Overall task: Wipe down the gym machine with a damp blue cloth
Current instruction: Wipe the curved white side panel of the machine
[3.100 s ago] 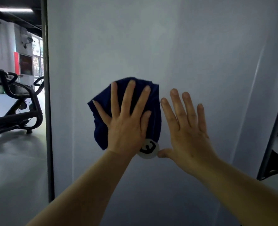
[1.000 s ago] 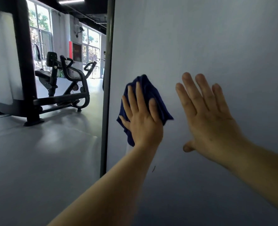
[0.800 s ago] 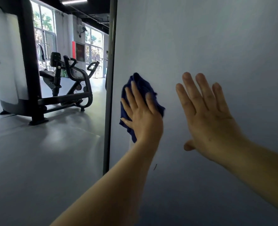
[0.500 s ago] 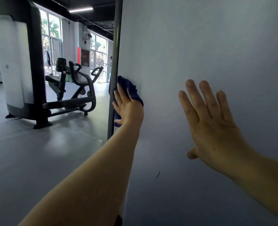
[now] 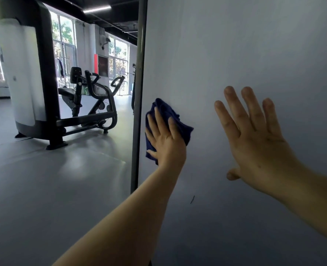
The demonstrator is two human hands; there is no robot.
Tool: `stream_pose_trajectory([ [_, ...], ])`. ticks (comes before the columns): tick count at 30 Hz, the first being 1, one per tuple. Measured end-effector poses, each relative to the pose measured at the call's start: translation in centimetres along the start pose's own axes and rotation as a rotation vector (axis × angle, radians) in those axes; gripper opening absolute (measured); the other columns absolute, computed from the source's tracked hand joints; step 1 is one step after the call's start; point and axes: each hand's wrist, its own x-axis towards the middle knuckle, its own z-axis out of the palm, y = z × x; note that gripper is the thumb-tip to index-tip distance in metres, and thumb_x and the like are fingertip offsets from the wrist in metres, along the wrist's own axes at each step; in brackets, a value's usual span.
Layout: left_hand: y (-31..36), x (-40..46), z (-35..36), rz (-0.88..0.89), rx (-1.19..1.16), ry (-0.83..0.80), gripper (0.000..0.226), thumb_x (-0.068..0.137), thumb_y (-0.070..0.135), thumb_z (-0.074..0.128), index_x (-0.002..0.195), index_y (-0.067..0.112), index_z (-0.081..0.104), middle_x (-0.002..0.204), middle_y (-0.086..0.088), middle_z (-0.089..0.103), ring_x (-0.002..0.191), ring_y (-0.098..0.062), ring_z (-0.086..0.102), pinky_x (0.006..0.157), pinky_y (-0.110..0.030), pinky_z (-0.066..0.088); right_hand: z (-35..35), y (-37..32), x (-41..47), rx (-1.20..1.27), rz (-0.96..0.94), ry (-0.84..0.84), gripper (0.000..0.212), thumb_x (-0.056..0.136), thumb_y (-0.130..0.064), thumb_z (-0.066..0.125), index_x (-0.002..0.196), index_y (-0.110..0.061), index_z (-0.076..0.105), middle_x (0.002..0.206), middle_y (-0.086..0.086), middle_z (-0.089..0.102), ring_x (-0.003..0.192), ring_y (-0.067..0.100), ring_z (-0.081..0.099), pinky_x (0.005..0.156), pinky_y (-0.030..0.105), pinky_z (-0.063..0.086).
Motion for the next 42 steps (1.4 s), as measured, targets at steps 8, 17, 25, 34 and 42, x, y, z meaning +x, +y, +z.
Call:
stream_pose_trajectory([
  [8,-0.3,-1.8,-0.3,-0.043,0.06,-0.036,0.056,0.104,0.04,0.015,0.156,0.03,-0.005,0.164,0.008,-0.011,0.15,-0.014,-0.009,0.119,-0.05,-0.004,-0.3,0.2,0.1,-0.008,0.006,-0.024,0.165,0.032,-0.045,0.098,0.155,-0.004,-0.004,0.161,0.017,-0.019,0.147,0.041,-0.017,0.117,0.054,-0.014],
  [17,-1.8,-3.7,0.5,-0.061,-0.047,0.022,0.053,0.105,0.046,0.02,0.153,0.043,-0.002,0.162,0.019,-0.008,0.149,-0.009,-0.011,0.116,-0.052,-0.008,-0.6,-0.1,-0.5,-0.021,-0.013,-0.028,0.154,0.049,-0.047,0.093,0.155,-0.009,-0.012,0.16,0.012,-0.027,0.146,0.036,-0.024,0.117,0.051,-0.015],
  [25,-3.2,-1.5,0.3,-0.129,-0.059,0.056,0.054,0.106,0.043,0.022,0.156,0.034,0.004,0.164,0.013,-0.004,0.15,-0.012,-0.006,0.118,-0.047,-0.005,1.0,0.6,-3.8,0.041,0.091,-0.021,0.159,0.037,-0.055,0.091,0.156,-0.008,-0.003,0.163,0.012,-0.013,0.15,0.031,-0.012,0.117,0.043,-0.018],
  [34,-7.5,-6.2,0.4,-0.218,-0.022,-0.036,0.06,0.104,0.048,0.026,0.155,0.035,-0.001,0.163,0.013,-0.008,0.151,-0.017,-0.005,0.117,-0.06,0.0,2.3,-0.8,-6.0,0.08,0.077,0.013,0.149,0.043,-0.049,0.092,0.157,-0.008,0.006,0.164,0.013,-0.004,0.151,0.033,-0.006,0.121,0.046,-0.006],
  [42,-13.4,-10.8,-0.6,-0.073,0.077,-0.209,0.088,0.081,0.057,0.03,0.154,0.028,-0.011,0.162,0.009,-0.016,0.149,-0.012,-0.014,0.119,-0.055,-0.003,5.4,-3.1,-10.2,0.093,0.097,-0.085,0.149,0.044,-0.043,0.094,0.157,-0.01,0.003,0.165,0.011,-0.006,0.151,0.031,-0.006,0.122,0.044,-0.006],
])
